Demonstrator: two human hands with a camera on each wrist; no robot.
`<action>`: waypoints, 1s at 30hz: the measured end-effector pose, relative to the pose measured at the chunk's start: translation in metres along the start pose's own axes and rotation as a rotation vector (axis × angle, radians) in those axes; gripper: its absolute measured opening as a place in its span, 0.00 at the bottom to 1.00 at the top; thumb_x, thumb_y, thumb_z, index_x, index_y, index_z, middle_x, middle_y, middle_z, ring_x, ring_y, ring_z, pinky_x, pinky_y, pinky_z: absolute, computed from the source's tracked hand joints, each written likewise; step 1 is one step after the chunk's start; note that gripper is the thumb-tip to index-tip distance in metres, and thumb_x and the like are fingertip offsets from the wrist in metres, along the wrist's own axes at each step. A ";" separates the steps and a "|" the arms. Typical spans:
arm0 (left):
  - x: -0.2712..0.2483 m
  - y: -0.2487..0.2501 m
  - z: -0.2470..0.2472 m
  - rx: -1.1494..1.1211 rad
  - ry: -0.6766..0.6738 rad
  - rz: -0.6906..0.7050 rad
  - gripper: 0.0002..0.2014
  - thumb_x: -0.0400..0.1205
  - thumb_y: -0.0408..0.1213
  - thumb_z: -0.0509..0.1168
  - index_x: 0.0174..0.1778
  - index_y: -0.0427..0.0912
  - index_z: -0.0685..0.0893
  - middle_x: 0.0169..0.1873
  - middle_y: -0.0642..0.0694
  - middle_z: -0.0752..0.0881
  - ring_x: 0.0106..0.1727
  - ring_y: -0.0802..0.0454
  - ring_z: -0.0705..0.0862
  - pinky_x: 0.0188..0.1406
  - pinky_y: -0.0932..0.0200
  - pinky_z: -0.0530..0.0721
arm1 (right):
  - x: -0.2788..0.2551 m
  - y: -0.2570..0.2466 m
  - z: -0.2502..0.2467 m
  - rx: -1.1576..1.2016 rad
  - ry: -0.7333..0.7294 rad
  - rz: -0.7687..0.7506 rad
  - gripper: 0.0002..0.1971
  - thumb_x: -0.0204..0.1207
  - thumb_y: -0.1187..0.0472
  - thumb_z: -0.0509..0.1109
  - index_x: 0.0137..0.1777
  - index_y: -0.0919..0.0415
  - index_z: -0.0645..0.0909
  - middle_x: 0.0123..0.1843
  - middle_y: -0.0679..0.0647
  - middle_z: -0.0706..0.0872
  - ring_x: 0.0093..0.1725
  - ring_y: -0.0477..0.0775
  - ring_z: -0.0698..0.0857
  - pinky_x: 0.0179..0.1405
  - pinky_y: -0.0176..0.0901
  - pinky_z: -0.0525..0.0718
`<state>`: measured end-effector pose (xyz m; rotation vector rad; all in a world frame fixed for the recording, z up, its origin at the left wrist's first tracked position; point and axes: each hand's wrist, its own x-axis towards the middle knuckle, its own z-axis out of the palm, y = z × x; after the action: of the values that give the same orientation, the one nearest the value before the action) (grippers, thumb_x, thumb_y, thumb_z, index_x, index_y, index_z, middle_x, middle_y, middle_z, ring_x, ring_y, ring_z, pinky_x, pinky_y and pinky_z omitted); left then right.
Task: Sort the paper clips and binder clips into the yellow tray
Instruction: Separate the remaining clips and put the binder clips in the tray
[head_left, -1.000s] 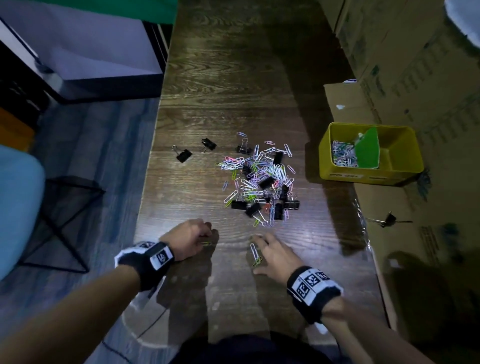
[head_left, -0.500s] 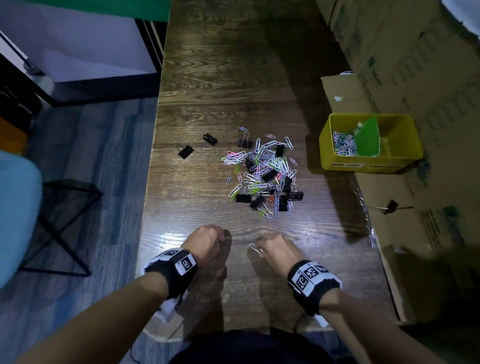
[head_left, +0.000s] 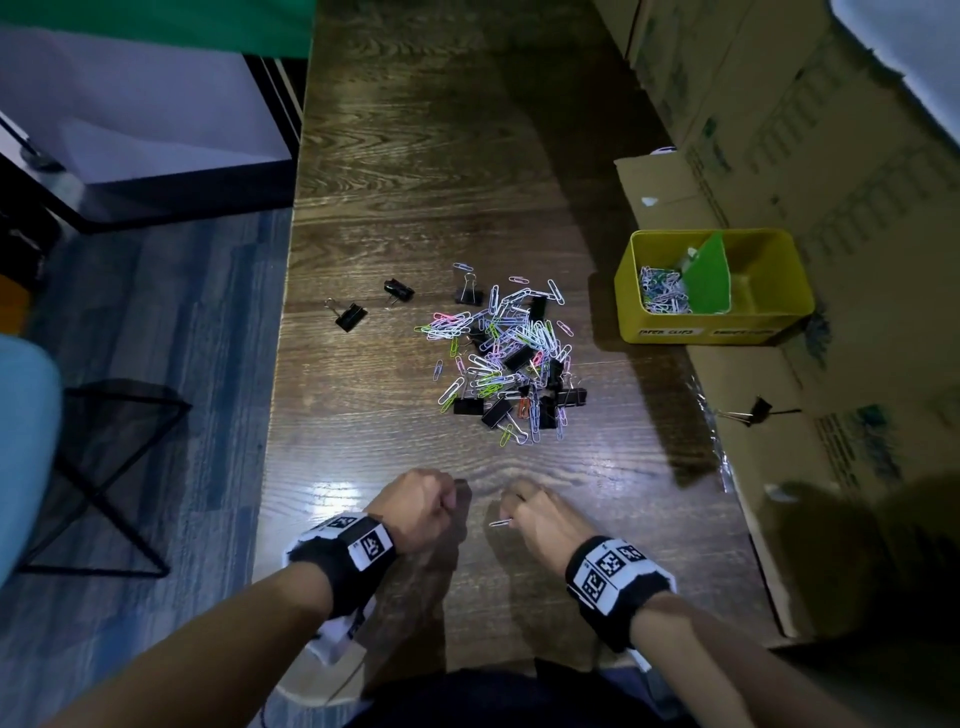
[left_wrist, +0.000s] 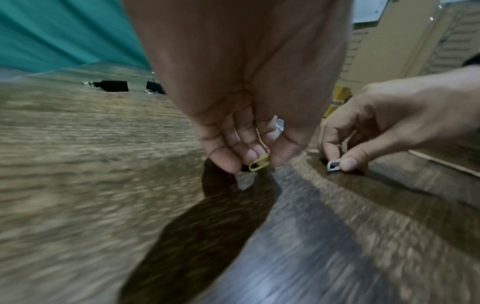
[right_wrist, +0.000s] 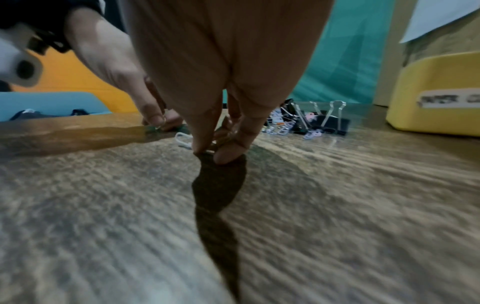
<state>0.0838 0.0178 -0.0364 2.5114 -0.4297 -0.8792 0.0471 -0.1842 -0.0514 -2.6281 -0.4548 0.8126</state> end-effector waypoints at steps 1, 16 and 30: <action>0.003 0.004 0.001 -0.047 -0.023 -0.004 0.07 0.70 0.31 0.65 0.37 0.48 0.83 0.33 0.53 0.82 0.37 0.54 0.81 0.37 0.66 0.76 | -0.001 0.007 -0.001 0.039 -0.007 0.012 0.14 0.78 0.72 0.61 0.62 0.64 0.77 0.65 0.64 0.79 0.61 0.65 0.81 0.58 0.52 0.79; 0.123 0.134 -0.089 -0.544 -0.097 0.086 0.08 0.77 0.24 0.67 0.42 0.42 0.83 0.32 0.42 0.84 0.28 0.54 0.83 0.26 0.65 0.80 | -0.049 0.128 -0.141 0.888 0.570 0.384 0.08 0.79 0.64 0.67 0.56 0.55 0.83 0.48 0.50 0.88 0.43 0.47 0.88 0.40 0.33 0.85; 0.258 0.234 -0.129 -0.177 0.126 0.147 0.12 0.81 0.33 0.64 0.58 0.44 0.85 0.53 0.44 0.88 0.48 0.47 0.88 0.53 0.59 0.85 | 0.019 0.203 -0.262 0.803 0.687 0.235 0.08 0.79 0.65 0.67 0.55 0.55 0.82 0.47 0.55 0.88 0.37 0.43 0.88 0.39 0.34 0.86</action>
<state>0.3271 -0.2525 0.0398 2.3252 -0.4668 -0.6681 0.2561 -0.4178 0.0573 -2.0082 0.3186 0.0561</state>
